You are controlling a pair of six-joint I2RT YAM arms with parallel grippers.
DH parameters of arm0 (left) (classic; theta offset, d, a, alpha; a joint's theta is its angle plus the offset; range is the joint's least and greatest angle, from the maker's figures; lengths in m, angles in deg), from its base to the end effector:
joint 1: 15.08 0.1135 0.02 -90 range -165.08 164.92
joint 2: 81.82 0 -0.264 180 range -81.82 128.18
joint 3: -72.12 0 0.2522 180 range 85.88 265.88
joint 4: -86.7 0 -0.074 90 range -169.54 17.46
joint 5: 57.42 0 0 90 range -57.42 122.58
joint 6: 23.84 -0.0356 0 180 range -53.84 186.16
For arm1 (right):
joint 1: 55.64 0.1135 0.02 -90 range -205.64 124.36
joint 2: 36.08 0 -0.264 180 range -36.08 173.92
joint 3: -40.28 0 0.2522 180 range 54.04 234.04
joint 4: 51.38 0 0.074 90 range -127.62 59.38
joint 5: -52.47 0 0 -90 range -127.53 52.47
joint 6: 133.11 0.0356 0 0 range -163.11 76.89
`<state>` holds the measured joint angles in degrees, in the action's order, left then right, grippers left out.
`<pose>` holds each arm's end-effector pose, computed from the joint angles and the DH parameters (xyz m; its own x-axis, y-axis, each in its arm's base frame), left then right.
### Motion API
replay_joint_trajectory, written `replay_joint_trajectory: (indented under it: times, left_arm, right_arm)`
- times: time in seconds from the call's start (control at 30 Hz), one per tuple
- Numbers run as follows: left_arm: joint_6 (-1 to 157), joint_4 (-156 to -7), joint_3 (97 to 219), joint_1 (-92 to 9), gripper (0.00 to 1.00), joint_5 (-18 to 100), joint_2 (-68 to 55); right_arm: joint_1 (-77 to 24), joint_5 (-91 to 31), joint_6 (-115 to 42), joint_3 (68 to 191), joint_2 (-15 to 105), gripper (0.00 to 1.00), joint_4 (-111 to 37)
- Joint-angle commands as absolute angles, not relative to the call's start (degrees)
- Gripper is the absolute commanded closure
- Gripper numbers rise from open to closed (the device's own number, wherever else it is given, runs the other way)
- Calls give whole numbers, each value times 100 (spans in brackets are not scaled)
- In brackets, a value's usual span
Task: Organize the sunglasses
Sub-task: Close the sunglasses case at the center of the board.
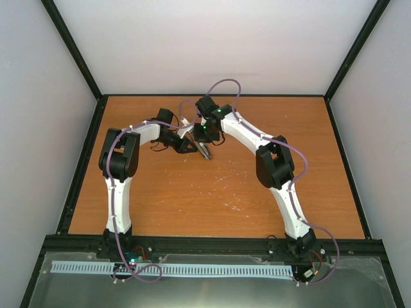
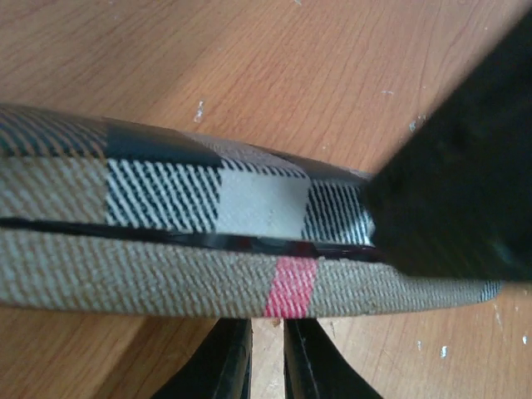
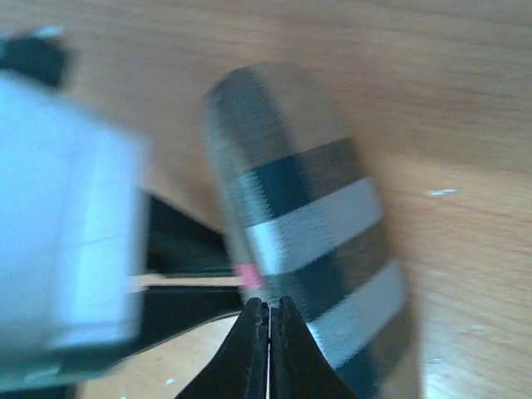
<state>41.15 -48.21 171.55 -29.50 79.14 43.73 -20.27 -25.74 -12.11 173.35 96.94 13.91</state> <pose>0.4116 -0.1325 0.1240 -0.6628 0.4706 -0.5825 0.7481 0.4510 -0.4868 0.4018 0.2941 0.2079 -0.9625 -0.0650 -0.2634 -0.1642 0.9125 0.3747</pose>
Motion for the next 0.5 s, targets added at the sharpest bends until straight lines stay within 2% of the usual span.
replay_joint_trajectory:
  times: [0.0,0.27,0.47]
  left_arm:
    - [4155,-5012,17246,-3054,86,8168,4443]
    - [4032,-5013,17084,-3055,86,7998,4296]
    - [3843,-5133,16574,-2898,88,7735,3886]
  right_arm:
    - [-1772,-2164,-1345,17606,9661,97,1405]
    - [-1948,-2676,-1326,17309,9287,97,1482]
    - [-2471,-3445,-1147,16166,8133,97,821]
